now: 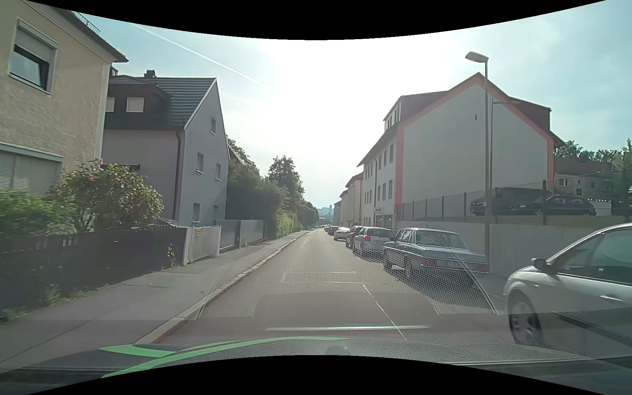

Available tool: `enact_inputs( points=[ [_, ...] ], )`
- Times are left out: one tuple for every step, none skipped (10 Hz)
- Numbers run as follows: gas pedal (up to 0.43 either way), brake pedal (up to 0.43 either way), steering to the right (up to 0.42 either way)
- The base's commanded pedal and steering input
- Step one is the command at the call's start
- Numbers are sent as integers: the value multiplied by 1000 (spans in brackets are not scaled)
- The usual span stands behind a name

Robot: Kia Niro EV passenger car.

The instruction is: Follow the waypoints while adhering to traffic rules and regulations

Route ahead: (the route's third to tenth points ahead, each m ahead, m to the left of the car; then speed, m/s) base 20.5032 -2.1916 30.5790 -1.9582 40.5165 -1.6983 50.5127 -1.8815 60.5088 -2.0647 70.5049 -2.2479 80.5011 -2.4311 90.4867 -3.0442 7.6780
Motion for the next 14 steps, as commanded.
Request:
enact_inputs(
  points=[
    [79,0,2],
    [79,0,2],
    [79,0,2],
    [79,0,1],
    [79,0,2],
    [79,0,4],
    [79,0,4],
    [79,0,4],
    [79,0,4],
    [79,0,4],
    [79,0,4],
    [79,0,4],
    [79,0,3],
    [79,0,3]
  ],
)
